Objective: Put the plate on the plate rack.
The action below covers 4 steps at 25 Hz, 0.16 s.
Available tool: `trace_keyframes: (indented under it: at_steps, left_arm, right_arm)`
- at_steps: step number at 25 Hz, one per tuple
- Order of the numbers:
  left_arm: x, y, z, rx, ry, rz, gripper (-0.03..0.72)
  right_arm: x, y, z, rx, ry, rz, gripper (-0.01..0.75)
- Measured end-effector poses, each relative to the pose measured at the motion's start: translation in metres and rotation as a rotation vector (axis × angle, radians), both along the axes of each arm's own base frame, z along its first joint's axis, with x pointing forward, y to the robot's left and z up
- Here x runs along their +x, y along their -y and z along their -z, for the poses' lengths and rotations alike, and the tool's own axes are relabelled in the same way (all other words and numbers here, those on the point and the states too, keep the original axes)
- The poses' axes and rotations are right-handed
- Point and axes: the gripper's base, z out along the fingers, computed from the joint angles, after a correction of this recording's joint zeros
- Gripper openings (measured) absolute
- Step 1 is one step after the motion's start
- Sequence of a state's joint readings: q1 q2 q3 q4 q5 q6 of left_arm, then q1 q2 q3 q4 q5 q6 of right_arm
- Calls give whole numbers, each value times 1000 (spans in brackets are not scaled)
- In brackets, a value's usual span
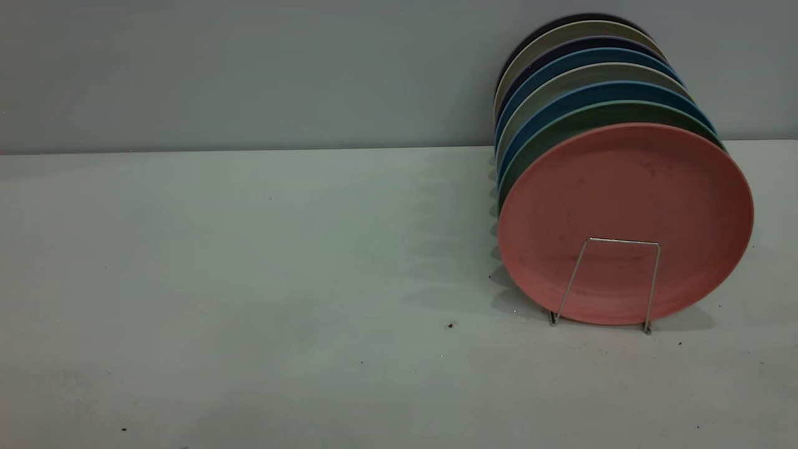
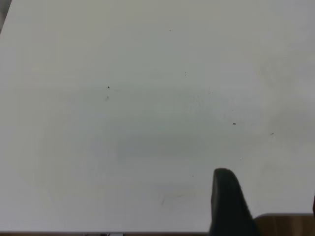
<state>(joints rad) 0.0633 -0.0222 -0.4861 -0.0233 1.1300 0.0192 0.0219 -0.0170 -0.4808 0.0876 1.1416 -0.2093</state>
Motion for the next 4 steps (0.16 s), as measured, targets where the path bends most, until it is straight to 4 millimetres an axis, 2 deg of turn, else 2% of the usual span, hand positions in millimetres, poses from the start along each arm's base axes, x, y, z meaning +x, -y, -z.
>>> trace_keyframes:
  at_steps: [4]
  left_arm:
    - [0, 0, 0, 0, 0, 0, 445]
  right_arm:
    - [0, 0, 0, 0, 1, 0, 350]
